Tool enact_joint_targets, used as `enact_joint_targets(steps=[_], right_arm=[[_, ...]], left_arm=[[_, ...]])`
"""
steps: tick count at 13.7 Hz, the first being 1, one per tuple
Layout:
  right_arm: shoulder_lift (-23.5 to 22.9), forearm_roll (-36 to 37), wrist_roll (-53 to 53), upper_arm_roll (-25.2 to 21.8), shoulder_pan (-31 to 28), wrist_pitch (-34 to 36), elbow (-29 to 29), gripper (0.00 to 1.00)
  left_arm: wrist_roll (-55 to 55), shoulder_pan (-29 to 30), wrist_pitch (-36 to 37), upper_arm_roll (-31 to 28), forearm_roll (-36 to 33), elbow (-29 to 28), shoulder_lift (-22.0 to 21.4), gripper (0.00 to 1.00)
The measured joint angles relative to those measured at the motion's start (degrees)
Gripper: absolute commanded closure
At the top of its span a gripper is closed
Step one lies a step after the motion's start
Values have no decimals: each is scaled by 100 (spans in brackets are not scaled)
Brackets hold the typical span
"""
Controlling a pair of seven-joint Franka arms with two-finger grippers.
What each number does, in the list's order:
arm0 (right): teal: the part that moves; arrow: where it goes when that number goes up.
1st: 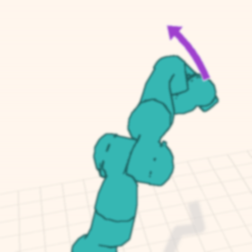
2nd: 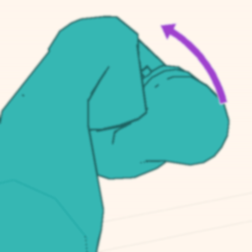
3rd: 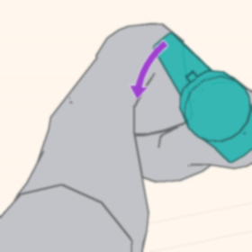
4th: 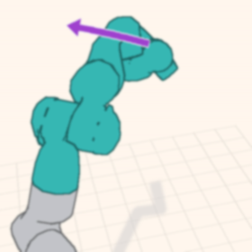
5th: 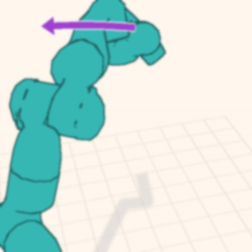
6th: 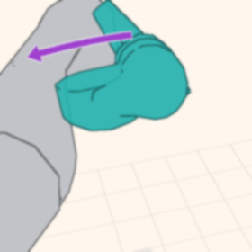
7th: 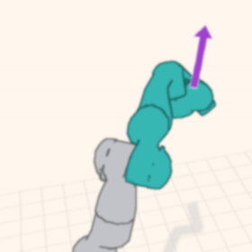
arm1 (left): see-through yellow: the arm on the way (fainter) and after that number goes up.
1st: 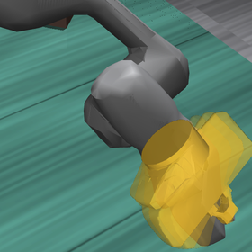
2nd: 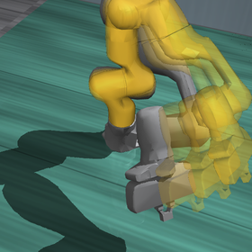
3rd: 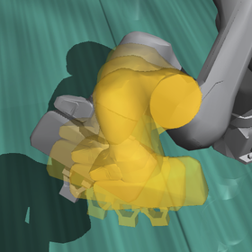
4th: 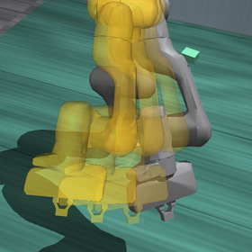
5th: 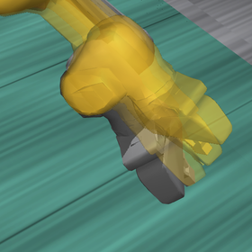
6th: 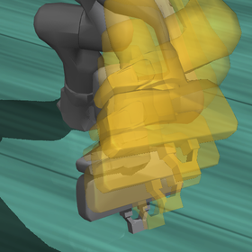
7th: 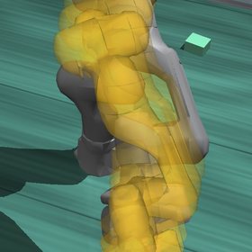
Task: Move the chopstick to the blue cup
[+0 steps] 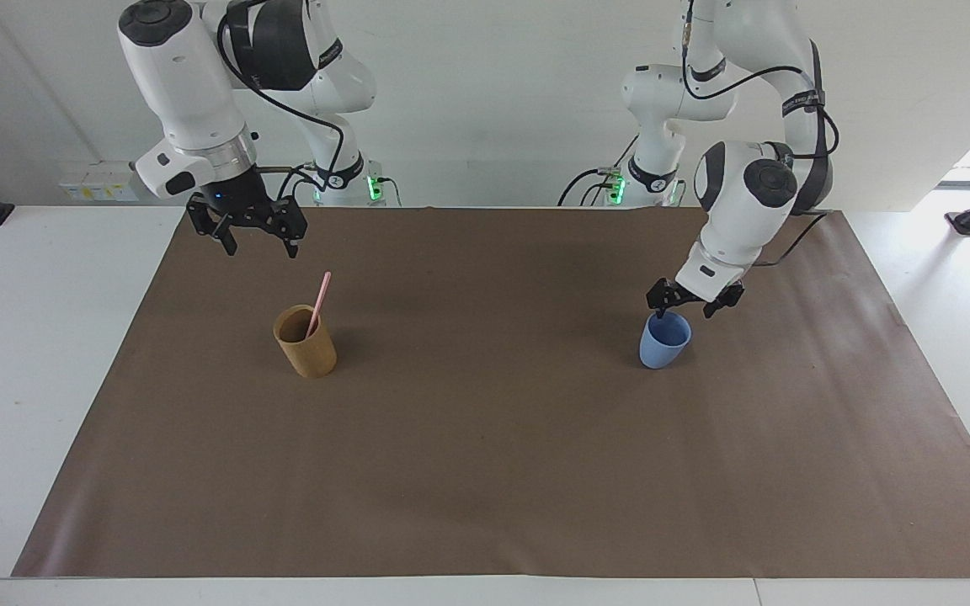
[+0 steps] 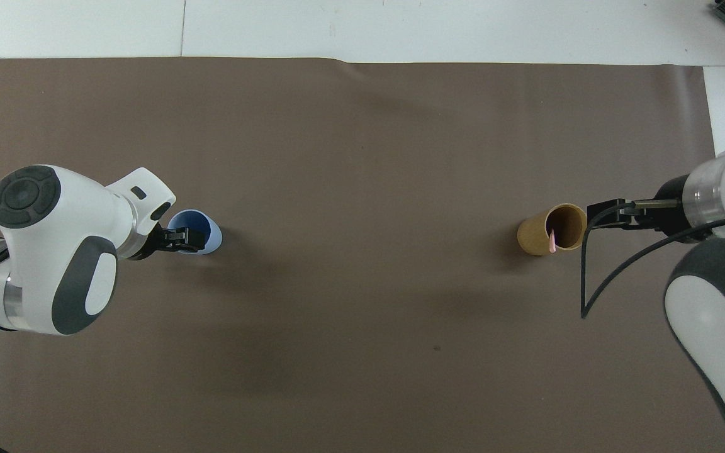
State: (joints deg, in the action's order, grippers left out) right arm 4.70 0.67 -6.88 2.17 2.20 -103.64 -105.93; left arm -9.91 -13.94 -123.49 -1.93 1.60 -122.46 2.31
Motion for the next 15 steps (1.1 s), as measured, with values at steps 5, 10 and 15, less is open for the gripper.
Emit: enact_joint_targets(steps=[5,10,15], right_arm=[[-15,30,-1,22,324,-597,-517,0],[-34,619,-1,29,618,-1076,-1020,0],[-41,952,0,33,892,-1218,-1300,1]], left_arm=[[3,1,-308,-23,0,-15,300,0],[49,3,-391,-41,-2,-13,307,100],[359,5,-474,-48,-5,58,311,100]])
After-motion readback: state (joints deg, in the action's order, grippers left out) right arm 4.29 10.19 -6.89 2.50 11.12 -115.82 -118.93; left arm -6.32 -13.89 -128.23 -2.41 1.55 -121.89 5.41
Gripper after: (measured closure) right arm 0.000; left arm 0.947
